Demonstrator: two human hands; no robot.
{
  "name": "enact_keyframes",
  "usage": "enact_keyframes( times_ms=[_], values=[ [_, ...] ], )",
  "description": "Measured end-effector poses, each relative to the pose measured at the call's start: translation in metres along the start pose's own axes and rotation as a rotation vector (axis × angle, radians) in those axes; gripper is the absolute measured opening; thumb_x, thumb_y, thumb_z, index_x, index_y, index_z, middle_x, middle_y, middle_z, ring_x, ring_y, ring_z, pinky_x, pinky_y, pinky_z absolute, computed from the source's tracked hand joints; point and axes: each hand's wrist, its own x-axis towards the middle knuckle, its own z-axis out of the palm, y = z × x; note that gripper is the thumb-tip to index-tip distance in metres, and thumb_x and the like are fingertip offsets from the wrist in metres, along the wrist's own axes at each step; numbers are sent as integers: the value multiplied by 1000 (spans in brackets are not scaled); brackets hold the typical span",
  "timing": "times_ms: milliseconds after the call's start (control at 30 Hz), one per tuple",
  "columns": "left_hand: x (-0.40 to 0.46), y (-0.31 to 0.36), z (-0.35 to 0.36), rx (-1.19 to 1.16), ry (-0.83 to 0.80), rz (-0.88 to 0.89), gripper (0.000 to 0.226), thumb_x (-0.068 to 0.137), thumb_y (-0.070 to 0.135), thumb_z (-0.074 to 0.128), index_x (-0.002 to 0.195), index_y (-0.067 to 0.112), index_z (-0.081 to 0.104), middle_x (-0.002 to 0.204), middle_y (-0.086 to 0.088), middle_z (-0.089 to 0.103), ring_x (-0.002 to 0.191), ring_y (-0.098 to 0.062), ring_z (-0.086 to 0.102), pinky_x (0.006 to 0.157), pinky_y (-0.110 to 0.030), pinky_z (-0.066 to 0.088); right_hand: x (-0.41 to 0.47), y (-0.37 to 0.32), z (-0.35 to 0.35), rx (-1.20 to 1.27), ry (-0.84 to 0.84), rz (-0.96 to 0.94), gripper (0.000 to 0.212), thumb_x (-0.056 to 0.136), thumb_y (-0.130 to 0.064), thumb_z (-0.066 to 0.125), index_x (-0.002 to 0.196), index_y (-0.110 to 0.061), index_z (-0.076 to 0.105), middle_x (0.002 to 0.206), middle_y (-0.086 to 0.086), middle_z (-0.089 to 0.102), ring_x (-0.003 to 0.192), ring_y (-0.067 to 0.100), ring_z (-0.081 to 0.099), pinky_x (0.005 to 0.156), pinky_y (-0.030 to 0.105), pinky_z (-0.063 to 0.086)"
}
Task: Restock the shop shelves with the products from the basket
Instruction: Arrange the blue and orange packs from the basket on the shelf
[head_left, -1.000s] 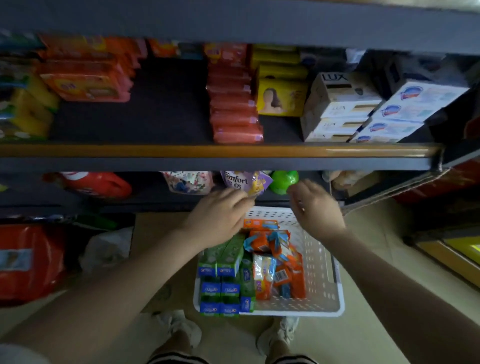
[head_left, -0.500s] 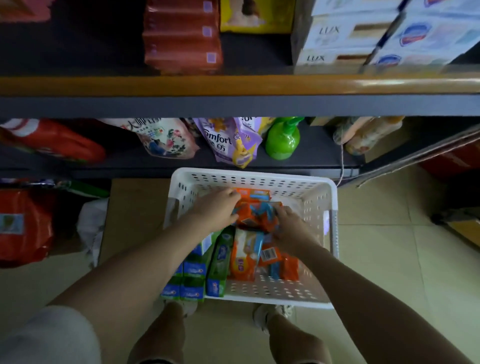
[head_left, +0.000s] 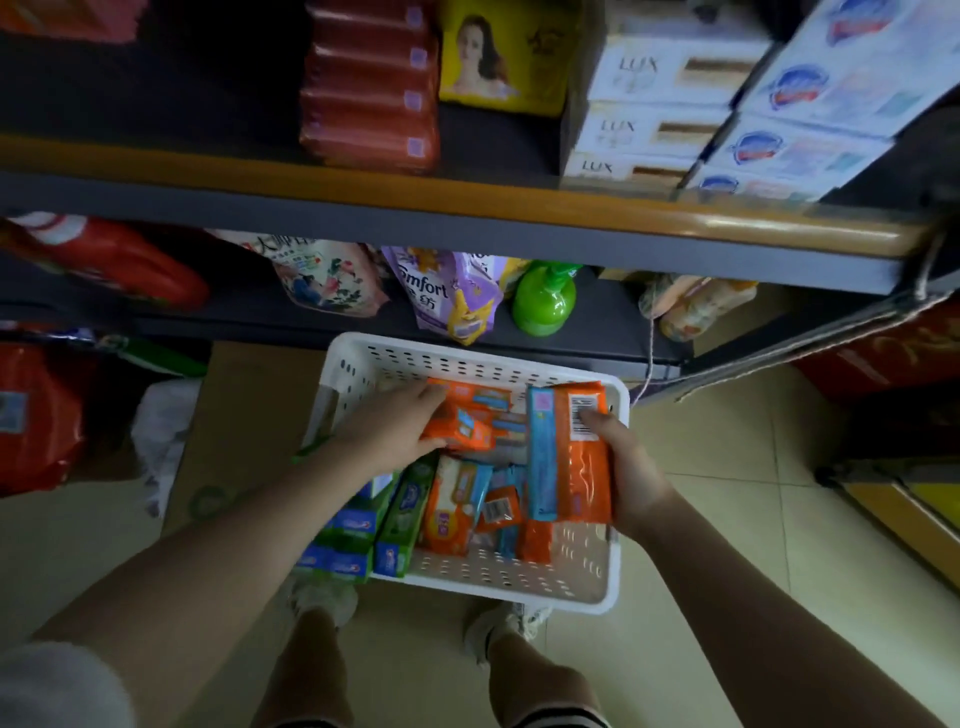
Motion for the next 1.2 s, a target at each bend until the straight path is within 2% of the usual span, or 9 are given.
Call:
enact_keyframes(
  times_ms=[67,233,333,433,633,767,867,967,1200],
  values=[
    [-36,-17,-31,-96,130,-46,52,86,47,54,126,16,42,127,-6,52,100,-28,60,69,-35,47,-12,-9,17,77,-113,-3,75,39,-45,87,105,-14,70,104,16,71,90,31,70,65,42,59],
    [-110,-76,-117,-252,430,-60,52,81,52,58,112,11,51,101,-12,66,84,-32,65,58,-31,43,-40,-29,93,204,-196,-19,52,76,-51,46,84,-11,77,89,16,74,77,30,72,58,42,59],
    [-136,-118,-162,-248,590,-14,66,74,62,44,116,11,52,99,-13,69,83,-33,66,58,-29,42,-48,-35,158,263,-222,-82,41,85,-37,48,75,-8,77,77,16,74,68,31,72,54,43,59],
    [-147,-154,-195,-278,683,21,62,75,57,47,118,13,51,109,-12,66,95,-33,64,71,-37,51,-51,-40,220,265,-280,-154,44,54,-41,80,86,-12,76,88,12,74,81,28,71,77,49,55],
    [-140,-200,-238,-219,852,106,43,84,20,64,124,9,51,124,-15,55,111,-36,55,85,-43,49,-51,-73,307,291,-260,-274,55,75,-63,49,105,-18,63,93,6,69,94,28,63,80,40,56],
    [-118,-228,-229,-158,791,113,40,80,2,64,118,11,57,129,-15,51,108,-38,56,75,-47,54,-40,-104,330,-10,-91,-309,52,80,-67,43,105,-24,59,92,4,69,71,14,67,58,30,51],
    [-109,-243,-211,-245,724,105,41,78,-6,62,116,11,59,138,-16,42,105,-39,57,78,-44,52,-24,-120,336,-155,28,-362,40,86,-40,60,117,-16,54,90,5,68,69,15,69,57,34,57],
    [-105,-250,-198,-443,743,58,40,79,-10,60,114,9,58,143,-16,33,128,-32,41,98,-30,39,-11,-128,336,-272,38,-383,38,85,-9,63,121,-3,55,82,6,71,63,16,70,62,33,60],
    [-101,-241,-195,-912,613,-177,32,83,29,65,110,17,56,130,3,35,134,-15,31,100,-29,37,0,-148,330,-559,76,-567,35,81,-9,68,114,-1,60,92,10,70,63,13,68,55,23,55]
  ],
)
